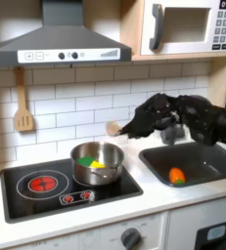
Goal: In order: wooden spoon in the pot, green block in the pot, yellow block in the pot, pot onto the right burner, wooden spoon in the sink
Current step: 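Take the wooden spoon out of the pot and put it in the sink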
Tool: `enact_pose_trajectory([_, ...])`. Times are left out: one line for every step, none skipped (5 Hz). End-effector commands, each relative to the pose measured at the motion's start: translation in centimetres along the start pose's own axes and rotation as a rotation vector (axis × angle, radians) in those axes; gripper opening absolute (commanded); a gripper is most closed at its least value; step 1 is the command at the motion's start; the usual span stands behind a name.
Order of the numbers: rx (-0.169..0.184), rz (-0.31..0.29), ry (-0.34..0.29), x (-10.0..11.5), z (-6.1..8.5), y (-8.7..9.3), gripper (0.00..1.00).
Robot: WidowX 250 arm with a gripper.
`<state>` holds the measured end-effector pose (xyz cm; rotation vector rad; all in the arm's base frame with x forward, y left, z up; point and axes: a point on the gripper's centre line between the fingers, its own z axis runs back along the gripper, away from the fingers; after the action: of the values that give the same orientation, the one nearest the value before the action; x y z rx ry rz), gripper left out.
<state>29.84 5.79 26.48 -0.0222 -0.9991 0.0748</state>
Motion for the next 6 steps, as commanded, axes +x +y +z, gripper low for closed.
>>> enact_pose_trajectory([0.0,-0.017,-0.087,2.0,1.4,-0.7,0.0])
enact_pose_trajectory([0.015,-0.015,-0.128,3.3,1.6,-0.2,0.0])
enact_pose_trajectory([0.038,-0.041,-0.226,6.3,3.2,0.0,0.0])
enact_pose_trajectory([0.083,-0.042,-0.305,8.1,5.4,0.9,0.0])
enact_pose_trajectory([0.091,-0.038,-0.29,7.5,5.6,1.2,0.0])
enact_pose_trajectory([0.034,-0.051,-0.216,6.1,3.8,0.0,0.0])
